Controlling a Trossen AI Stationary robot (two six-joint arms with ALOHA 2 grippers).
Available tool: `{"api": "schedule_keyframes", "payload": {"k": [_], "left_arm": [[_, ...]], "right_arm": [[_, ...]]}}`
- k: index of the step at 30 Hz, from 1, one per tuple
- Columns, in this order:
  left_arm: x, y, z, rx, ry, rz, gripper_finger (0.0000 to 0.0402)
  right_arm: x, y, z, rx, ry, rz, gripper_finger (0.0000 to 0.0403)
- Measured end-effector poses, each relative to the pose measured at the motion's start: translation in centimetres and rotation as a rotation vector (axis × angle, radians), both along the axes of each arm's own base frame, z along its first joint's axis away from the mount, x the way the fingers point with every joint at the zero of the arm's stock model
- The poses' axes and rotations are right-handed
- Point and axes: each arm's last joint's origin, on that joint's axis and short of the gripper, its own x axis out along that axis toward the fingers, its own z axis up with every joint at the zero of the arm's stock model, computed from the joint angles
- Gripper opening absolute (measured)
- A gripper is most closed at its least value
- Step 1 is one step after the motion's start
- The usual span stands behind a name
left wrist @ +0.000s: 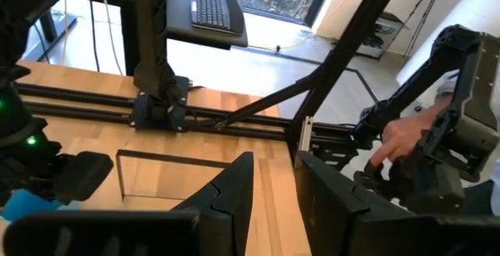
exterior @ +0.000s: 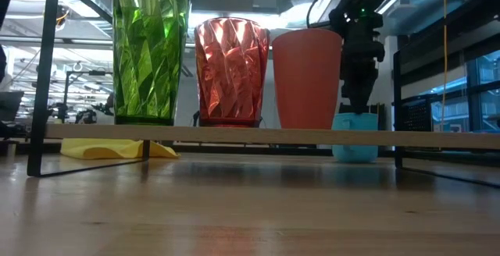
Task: Stack small to large cups/mugs on shelf
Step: Put the blue mug on the shelf
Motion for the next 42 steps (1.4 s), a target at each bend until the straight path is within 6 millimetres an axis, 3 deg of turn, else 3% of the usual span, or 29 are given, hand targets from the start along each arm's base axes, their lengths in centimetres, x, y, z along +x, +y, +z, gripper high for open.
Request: {"api": "schedule_keyframes", "payload": {"k": [6, 15, 25, 32, 42], "left_arm": [[0.0, 0.0, 0.0, 0.015, -0.002, -0.005, 0.0092], [0.0, 0.0, -0.1, 0.022, 0.004, -0.007, 0.0092], [-0.1, 0.0, -0.3, 0.026, 0.031, -0.008, 0.0092], [-0.1, 0.0, -0.3, 0.026, 0.031, -0.008, 0.0092], [-0.1, 0.0, -0.3, 0.026, 0.032, -0.007, 0.0092]], "right_arm": [[0.1, 0.2, 0.0, 0.008, -0.006, 0.019, 0.0119], [1.0, 2.1, 0.0, 0.004, -0.007, 0.100, 0.0119], [0.0, 3.6, -3.3, 0.035, 0.069, 0.078, 0.0119], [0.7, 3.7, -2.7, 0.001, 0.041, 0.073, 0.0116], [1.5, 3.2, -0.5, -0.096, 0.023, 0.118, 0.0013]]}}
